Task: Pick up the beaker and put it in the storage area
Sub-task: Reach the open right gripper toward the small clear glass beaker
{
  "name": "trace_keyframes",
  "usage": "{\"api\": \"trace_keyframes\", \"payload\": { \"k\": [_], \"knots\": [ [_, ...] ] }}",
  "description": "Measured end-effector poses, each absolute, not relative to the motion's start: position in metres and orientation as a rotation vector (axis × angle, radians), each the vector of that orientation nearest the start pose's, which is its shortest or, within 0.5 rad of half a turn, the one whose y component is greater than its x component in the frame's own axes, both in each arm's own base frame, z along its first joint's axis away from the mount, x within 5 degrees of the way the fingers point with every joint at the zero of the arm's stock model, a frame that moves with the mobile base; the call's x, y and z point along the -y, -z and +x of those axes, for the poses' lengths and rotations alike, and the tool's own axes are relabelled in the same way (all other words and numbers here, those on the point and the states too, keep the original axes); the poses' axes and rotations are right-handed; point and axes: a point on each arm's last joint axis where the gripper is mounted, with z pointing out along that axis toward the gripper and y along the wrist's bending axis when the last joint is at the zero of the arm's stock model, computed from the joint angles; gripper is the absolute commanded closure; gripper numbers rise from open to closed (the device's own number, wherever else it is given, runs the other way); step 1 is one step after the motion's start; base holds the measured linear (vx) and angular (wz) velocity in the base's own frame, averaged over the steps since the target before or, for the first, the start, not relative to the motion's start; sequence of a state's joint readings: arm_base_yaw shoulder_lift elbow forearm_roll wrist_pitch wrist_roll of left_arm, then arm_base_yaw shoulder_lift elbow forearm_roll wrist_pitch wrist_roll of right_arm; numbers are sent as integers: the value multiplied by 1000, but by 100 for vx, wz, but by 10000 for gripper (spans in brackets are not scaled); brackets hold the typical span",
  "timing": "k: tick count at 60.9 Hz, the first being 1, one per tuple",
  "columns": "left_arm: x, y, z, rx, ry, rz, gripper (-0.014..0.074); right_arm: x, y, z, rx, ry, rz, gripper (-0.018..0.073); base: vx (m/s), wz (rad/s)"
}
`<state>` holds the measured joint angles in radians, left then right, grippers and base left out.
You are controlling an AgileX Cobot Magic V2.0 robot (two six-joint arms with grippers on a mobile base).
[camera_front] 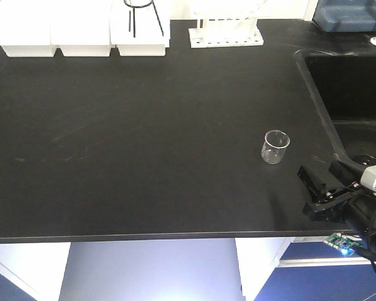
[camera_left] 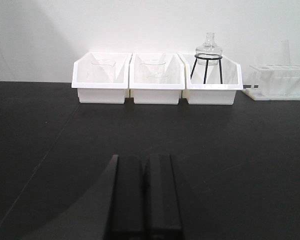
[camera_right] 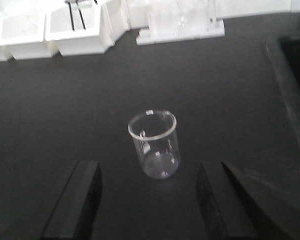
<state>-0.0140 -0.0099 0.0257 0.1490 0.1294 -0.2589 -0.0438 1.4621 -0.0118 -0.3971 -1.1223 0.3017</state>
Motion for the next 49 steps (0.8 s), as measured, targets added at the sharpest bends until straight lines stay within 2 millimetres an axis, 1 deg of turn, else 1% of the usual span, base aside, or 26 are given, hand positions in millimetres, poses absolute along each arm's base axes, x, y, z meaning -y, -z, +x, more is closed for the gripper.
{"api": "trace_keyframes", "payload": {
  "k": [9, 22, 34, 40, 49],
  "knots": [
    [-1, -193, 57, -1625, 81, -94, 605, -25, -137, 166, -1879, -388, -94, 90, 0, 0],
    [-1, -193, 57, -1625, 81, -94, 605, -28, -130, 165, -1892, -307, -279, 89, 0, 0],
    [-1, -193, 57, -1625, 81, -94, 605, -28, -127, 167, -1904, -293, -308, 86, 0, 0],
    [-1, -193, 57, -1625, 81, -94, 605, -28, -127, 167, -1904, -291, -311, 71, 0, 0],
    [-1, -193, 57, -1625, 81, -94, 605, -28, -127, 167, -1904, -292, -309, 4, 0, 0]
  ]
}}
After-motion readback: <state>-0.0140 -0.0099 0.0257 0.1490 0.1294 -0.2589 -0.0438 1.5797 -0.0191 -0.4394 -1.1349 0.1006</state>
